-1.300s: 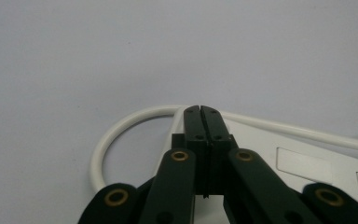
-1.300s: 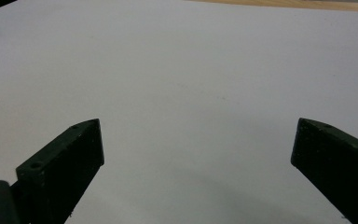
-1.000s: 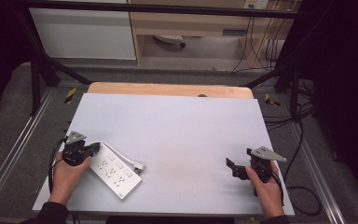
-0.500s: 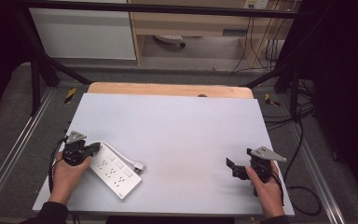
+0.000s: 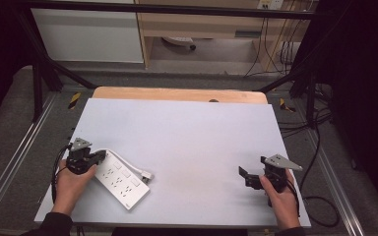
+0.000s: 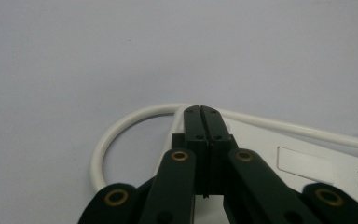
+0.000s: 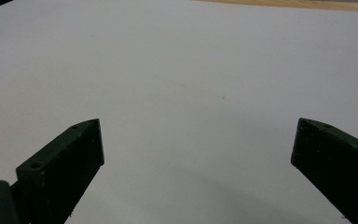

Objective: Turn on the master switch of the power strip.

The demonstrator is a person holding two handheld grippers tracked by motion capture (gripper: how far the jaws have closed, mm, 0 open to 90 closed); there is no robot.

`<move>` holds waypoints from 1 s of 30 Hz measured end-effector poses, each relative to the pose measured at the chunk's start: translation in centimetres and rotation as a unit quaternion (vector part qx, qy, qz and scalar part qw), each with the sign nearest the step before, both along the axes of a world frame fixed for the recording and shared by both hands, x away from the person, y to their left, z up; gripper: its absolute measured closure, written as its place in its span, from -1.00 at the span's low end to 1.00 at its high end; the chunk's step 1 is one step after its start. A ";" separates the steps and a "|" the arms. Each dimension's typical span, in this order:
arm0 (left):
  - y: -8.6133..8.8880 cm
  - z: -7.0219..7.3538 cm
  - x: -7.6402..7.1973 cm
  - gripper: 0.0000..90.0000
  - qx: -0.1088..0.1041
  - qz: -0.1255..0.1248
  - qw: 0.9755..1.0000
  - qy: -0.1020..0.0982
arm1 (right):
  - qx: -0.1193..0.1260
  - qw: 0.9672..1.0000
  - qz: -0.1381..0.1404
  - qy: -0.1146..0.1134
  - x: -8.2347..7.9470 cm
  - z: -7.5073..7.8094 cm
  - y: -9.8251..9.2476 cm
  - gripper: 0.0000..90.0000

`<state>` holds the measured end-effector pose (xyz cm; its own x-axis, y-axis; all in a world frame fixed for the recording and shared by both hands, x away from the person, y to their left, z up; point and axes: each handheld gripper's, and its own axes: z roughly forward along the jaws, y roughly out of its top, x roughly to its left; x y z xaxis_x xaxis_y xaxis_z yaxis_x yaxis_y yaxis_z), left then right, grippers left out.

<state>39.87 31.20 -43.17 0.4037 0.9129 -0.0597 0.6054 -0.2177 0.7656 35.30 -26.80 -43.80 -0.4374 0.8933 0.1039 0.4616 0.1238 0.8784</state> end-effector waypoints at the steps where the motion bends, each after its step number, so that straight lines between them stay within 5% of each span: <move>1: 0.0 0.0 0.0 1.00 0.000 0.000 1.000 0.000 | 0.000 1.000 0.000 0.000 0.0 0.0 0.0 -0.94; 30: 0.0 -0.1 0.0 1.00 0.003 0.001 1.000 0.001 | -0.002 1.000 0.001 0.001 0.0 0.0 0.0 -0.94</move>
